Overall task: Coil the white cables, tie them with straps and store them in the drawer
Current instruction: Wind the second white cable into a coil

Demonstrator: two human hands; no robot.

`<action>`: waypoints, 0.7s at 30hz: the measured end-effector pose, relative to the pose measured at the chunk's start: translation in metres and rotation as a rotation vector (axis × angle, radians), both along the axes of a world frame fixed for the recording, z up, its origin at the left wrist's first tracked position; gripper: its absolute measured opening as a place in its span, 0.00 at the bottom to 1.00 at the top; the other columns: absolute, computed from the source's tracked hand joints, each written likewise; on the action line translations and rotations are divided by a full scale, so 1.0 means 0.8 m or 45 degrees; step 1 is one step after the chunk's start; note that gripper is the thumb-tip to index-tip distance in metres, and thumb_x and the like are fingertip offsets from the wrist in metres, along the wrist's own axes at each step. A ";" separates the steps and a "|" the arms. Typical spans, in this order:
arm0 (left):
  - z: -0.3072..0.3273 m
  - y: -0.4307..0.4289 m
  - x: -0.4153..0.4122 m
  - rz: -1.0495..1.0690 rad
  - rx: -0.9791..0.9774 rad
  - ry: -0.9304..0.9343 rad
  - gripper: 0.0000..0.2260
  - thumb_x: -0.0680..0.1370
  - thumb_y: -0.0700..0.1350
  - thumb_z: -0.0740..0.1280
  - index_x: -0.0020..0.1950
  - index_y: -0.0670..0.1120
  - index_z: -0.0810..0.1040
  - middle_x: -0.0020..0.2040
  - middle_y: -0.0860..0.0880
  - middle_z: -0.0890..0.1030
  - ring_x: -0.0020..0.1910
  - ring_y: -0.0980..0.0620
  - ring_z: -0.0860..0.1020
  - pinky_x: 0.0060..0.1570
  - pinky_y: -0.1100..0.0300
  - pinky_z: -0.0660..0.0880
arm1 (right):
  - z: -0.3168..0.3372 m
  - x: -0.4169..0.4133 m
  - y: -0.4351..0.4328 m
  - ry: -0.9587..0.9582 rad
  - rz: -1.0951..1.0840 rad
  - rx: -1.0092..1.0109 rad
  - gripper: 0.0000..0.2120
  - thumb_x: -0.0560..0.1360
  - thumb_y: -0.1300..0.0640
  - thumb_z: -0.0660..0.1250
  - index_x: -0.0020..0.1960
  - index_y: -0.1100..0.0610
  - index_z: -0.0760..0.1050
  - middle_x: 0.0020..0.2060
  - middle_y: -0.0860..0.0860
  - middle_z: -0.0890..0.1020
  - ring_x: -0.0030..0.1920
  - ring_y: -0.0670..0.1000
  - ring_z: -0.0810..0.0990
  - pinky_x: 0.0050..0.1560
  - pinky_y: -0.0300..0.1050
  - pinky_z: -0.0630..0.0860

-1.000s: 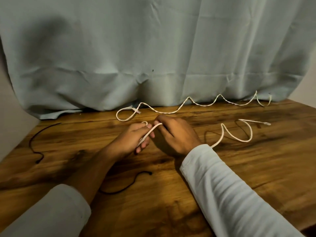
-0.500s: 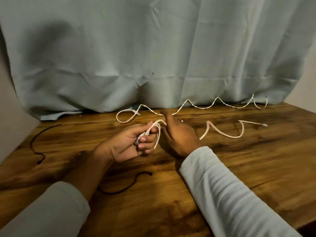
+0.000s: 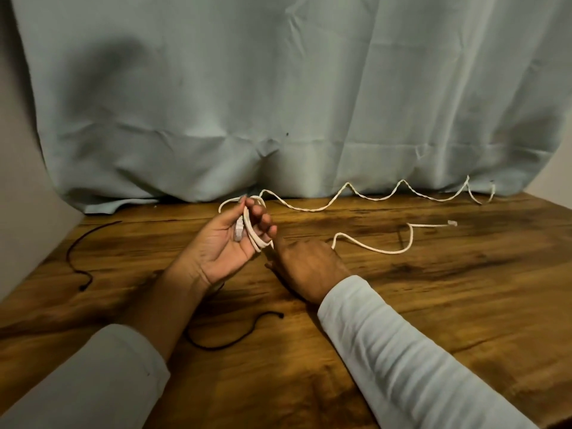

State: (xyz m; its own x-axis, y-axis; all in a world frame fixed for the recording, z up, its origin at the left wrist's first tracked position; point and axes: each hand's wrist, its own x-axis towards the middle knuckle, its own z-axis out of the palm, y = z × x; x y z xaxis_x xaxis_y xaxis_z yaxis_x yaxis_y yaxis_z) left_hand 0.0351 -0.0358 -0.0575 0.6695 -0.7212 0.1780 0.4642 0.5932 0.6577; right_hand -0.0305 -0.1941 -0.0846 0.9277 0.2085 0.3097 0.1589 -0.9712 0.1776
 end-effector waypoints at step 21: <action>-0.028 -0.016 0.002 0.522 1.008 -0.879 0.12 0.87 0.46 0.57 0.55 0.40 0.77 0.46 0.42 0.86 0.40 0.43 0.83 0.51 0.47 0.79 | 0.035 -0.021 -0.030 -0.304 0.308 0.496 0.10 0.78 0.51 0.66 0.58 0.47 0.80 0.51 0.46 0.83 0.51 0.51 0.81 0.47 0.50 0.78</action>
